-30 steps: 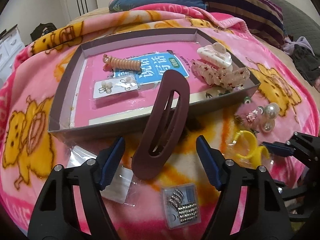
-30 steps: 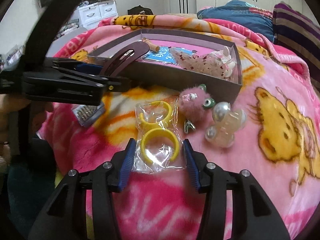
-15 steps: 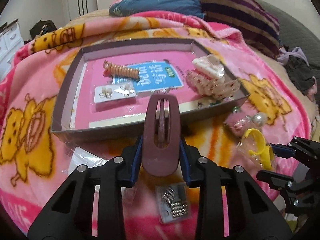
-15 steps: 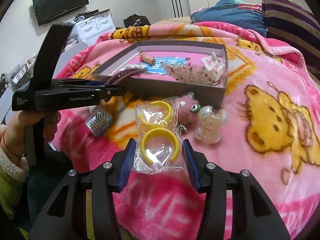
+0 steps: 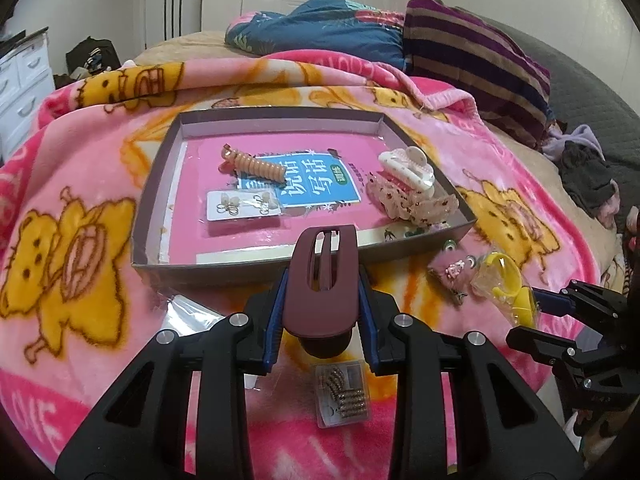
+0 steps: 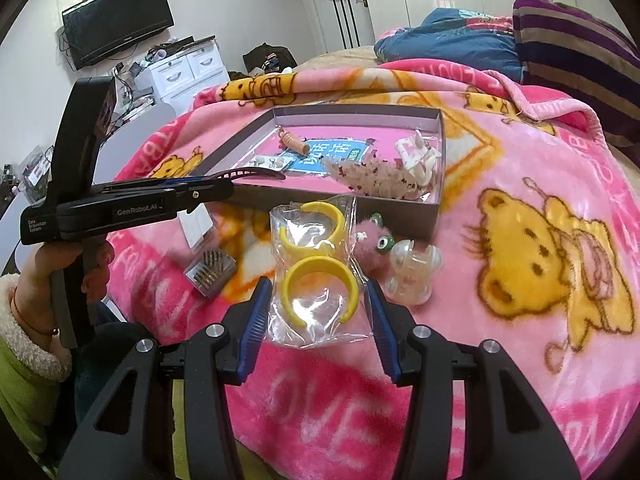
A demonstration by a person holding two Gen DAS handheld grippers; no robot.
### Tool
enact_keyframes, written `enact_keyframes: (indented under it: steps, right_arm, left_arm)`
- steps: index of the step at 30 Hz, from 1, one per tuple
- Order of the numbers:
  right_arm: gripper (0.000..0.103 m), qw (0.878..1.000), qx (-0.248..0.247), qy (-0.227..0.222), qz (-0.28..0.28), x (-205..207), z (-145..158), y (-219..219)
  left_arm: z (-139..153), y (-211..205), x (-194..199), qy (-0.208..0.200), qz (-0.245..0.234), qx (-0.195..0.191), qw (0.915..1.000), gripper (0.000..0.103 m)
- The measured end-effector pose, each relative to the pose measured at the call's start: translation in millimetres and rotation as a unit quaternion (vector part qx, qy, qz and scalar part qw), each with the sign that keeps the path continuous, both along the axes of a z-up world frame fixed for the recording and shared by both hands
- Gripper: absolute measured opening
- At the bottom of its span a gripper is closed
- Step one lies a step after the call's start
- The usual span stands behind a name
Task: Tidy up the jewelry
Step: 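Carry the maroon clip over the grey box while the right tool carries the rings bag there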
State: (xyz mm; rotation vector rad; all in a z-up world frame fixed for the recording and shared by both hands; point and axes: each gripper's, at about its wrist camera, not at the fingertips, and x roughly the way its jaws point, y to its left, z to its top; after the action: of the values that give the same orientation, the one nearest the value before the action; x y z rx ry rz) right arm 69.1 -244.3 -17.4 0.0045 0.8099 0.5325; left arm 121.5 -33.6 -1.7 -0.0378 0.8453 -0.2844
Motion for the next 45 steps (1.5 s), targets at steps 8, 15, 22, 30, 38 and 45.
enact_keyframes:
  steps: [8, 15, 22, 30, 38, 45]
  right_arm:
    - [0.047, 1.000, 0.015, -0.004, -0.005, 2.4, 9.5, -0.9]
    - [0.047, 1.000, 0.025, -0.016, 0.000, 6.2, 21.0, 3.4]
    - [0.047, 0.999, 0.031, -0.026, -0.002, 13.5, 31.3, 9.3]
    - [0.047, 0.998, 0.038, -0.041, -0.002, 20.6, 44.5, 16.6]
    - [0.047, 0.997, 0.049, -0.059, -0.003, 33.3, 60.5, 24.1]
    - [0.047, 0.995, 0.056, -0.076, -0.007, 47.8, 75.2, 27.7]
  left_arm:
    - [11.5, 8.3, -4.1, -0.016, 0.004, -0.021, 0.9997, 0.023]
    - [24.5, 19.0, -7.1, -0.034, 0.016, -0.037, 0.9986, 0.023]
    - [27.9, 31.4, -5.2, -0.037, 0.031, -0.047, 0.9978, 0.023]
    - [33.7, 43.4, -5.8, -0.045, 0.044, -0.054, 0.9966, 0.023]
    - [38.8, 49.7, -2.1, -0.048, 0.051, -0.059, 0.9958, 0.023]
    - [47.8, 49.9, 2.7, -0.053, 0.051, -0.060, 0.9955, 0.023]
